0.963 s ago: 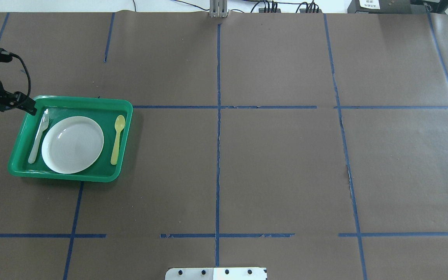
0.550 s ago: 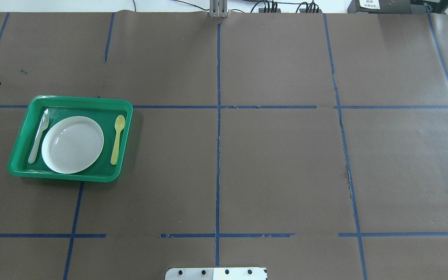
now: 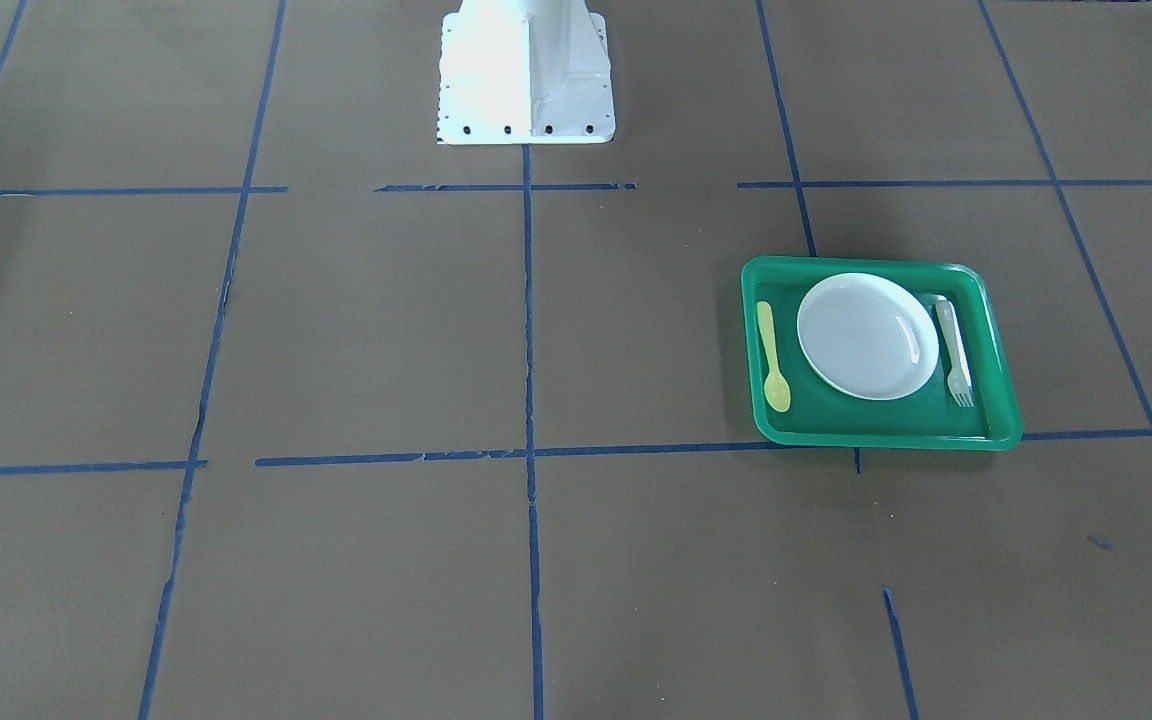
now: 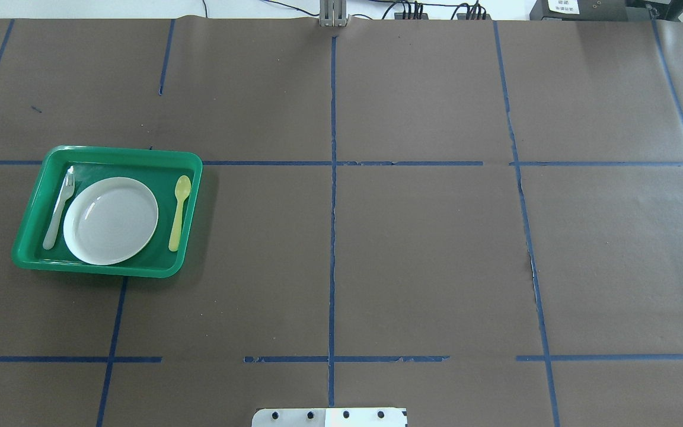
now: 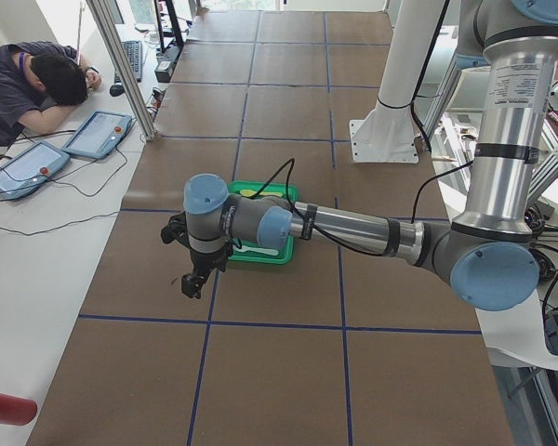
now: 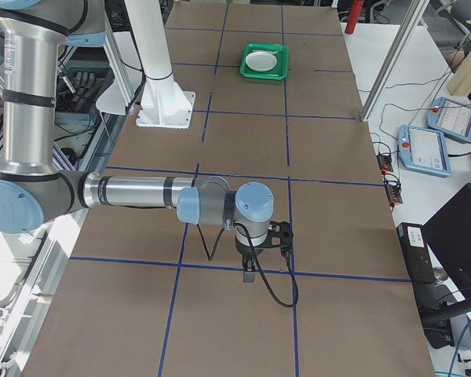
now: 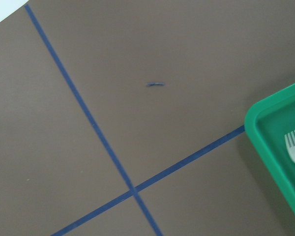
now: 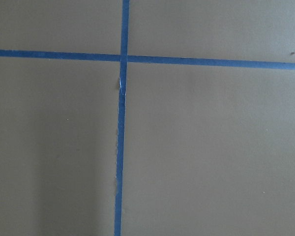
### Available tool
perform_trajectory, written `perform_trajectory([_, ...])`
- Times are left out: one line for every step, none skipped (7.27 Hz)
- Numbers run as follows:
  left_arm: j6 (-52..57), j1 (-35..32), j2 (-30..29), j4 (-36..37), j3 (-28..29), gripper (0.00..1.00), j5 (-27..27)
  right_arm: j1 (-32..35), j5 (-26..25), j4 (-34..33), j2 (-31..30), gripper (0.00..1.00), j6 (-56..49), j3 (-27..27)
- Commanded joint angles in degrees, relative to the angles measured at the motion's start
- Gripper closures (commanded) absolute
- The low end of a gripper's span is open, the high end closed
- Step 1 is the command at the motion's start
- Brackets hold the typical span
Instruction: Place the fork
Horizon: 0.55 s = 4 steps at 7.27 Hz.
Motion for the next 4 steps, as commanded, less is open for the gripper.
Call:
perform_trajectory([-6.1, -4.0, 4.7, 0.3, 1.1, 0.0, -0.6, 0.0, 0.1, 0.0, 0.0, 0.0, 0.0, 0.0])
perform_trajectory([-6.3, -4.1, 5.2, 0.4, 2.0, 0.0, -0.6, 0.0, 0.1, 0.0, 0.0, 0.0, 0.1, 0.0])
perform_trajectory([-6.4, -4.1, 5.3, 0.5, 2.6, 0.0, -0.6, 0.0, 0.1, 0.0, 0.0, 0.0, 0.0, 0.0])
perform_trajectory([-9.5, -4.0, 5.2, 1.2, 2.6, 0.0, -2.5, 0.0, 0.1, 0.0, 0.0, 0.0, 0.0, 0.0])
